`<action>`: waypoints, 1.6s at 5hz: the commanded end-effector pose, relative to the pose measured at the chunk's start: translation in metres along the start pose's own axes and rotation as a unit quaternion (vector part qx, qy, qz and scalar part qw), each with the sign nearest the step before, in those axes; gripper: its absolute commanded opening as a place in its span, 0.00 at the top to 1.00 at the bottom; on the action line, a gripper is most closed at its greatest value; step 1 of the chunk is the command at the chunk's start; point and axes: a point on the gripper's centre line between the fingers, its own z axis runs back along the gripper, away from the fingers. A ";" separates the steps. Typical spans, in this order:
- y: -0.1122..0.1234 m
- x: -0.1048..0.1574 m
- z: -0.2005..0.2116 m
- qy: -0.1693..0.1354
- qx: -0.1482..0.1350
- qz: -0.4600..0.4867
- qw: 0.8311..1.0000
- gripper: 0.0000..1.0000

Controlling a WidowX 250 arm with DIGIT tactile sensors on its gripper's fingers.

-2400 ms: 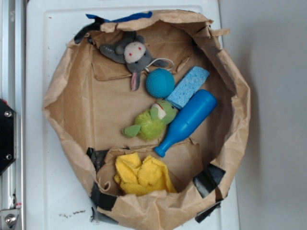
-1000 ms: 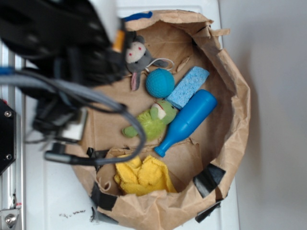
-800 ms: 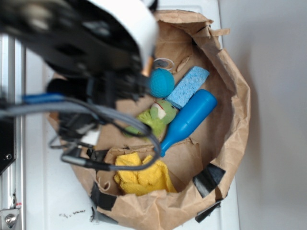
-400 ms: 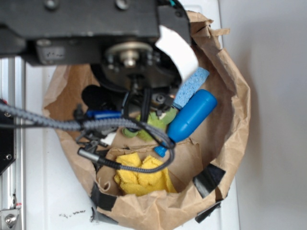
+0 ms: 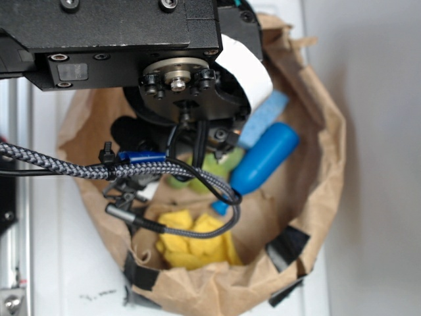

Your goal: Grab the gray animal.

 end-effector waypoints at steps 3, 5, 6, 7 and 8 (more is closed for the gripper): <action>0.024 -0.010 -0.024 0.012 -0.019 -0.067 0.997 0.00; 0.031 -0.014 -0.043 -0.025 0.020 -0.134 0.991 0.00; 0.031 -0.008 -0.061 -0.012 0.043 -0.141 0.989 0.00; 0.038 -0.003 -0.068 -0.010 0.046 -0.137 0.990 0.00; 0.046 -0.003 -0.069 -0.009 0.040 -0.127 0.991 0.00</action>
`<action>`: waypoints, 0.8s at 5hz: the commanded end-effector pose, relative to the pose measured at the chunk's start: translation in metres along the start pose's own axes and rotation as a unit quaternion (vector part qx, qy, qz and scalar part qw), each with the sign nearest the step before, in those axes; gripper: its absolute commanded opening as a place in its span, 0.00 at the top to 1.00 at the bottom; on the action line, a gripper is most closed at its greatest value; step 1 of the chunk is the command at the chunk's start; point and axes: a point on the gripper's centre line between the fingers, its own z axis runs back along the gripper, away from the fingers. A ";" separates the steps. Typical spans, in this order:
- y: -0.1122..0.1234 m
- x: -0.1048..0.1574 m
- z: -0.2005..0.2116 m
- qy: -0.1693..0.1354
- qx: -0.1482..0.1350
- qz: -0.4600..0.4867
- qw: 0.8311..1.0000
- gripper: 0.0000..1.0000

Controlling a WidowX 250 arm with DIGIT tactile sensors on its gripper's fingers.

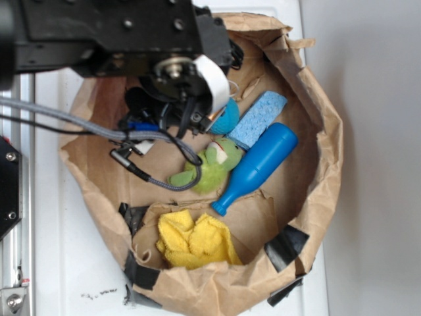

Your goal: Grab the gray animal.

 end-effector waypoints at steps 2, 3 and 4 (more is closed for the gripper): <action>0.010 -0.005 0.009 -0.009 0.000 -0.010 1.000 0.00; 0.017 -0.015 0.011 -0.005 -0.010 -0.012 1.000 0.00; 0.026 -0.022 0.011 -0.009 -0.018 -0.010 1.000 0.00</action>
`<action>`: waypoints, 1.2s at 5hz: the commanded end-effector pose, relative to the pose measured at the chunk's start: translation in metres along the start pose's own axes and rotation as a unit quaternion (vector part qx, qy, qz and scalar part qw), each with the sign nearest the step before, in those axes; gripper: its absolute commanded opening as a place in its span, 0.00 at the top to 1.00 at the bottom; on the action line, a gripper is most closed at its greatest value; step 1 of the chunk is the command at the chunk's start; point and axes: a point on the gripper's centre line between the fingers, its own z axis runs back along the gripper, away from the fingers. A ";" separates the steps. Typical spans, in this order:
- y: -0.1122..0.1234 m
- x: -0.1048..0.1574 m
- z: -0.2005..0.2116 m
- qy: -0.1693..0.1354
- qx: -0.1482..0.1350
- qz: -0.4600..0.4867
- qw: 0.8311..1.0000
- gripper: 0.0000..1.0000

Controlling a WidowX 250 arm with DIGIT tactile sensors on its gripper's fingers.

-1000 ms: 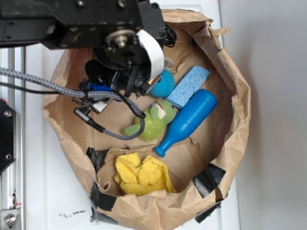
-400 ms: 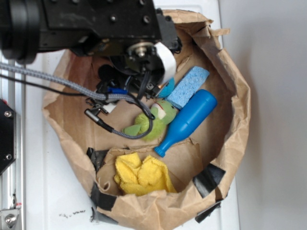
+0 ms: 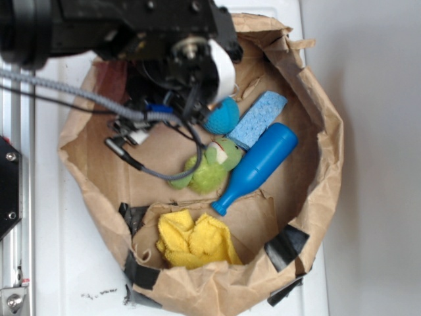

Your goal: Grab the gray animal.

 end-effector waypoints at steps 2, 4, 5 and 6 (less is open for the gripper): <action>0.024 -0.004 -0.001 -0.013 0.040 -0.007 0.999 0.00; 0.035 -0.002 -0.004 -0.005 0.044 0.009 0.999 0.00; 0.037 -0.002 -0.003 -0.008 0.042 0.008 0.999 0.00; 0.045 0.001 -0.011 0.002 0.044 0.012 0.999 0.00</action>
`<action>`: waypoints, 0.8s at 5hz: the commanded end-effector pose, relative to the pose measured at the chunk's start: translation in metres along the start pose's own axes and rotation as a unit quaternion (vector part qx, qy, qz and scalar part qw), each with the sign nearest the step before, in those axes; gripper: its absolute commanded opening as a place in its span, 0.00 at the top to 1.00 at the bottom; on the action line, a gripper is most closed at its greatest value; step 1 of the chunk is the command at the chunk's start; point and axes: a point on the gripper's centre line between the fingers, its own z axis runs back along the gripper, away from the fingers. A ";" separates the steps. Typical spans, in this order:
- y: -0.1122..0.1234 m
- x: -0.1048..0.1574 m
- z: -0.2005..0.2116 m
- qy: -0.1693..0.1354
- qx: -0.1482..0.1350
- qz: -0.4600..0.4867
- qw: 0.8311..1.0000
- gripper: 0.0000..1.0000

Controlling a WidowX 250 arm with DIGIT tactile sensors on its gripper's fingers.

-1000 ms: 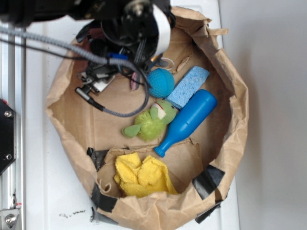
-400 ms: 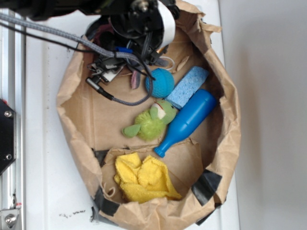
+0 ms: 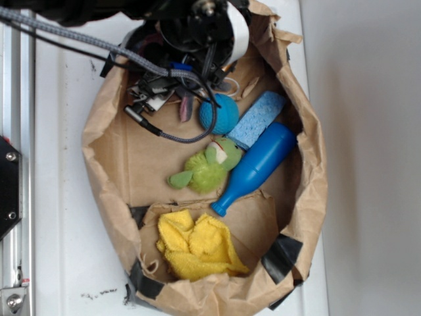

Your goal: Grab the gray animal.

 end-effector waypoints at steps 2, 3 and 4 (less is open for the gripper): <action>0.024 0.004 -0.007 0.000 0.021 0.009 1.000 0.00; 0.015 0.005 -0.022 0.000 0.015 -0.008 1.000 0.00; 0.006 0.005 -0.037 0.005 -0.003 -0.020 1.000 0.00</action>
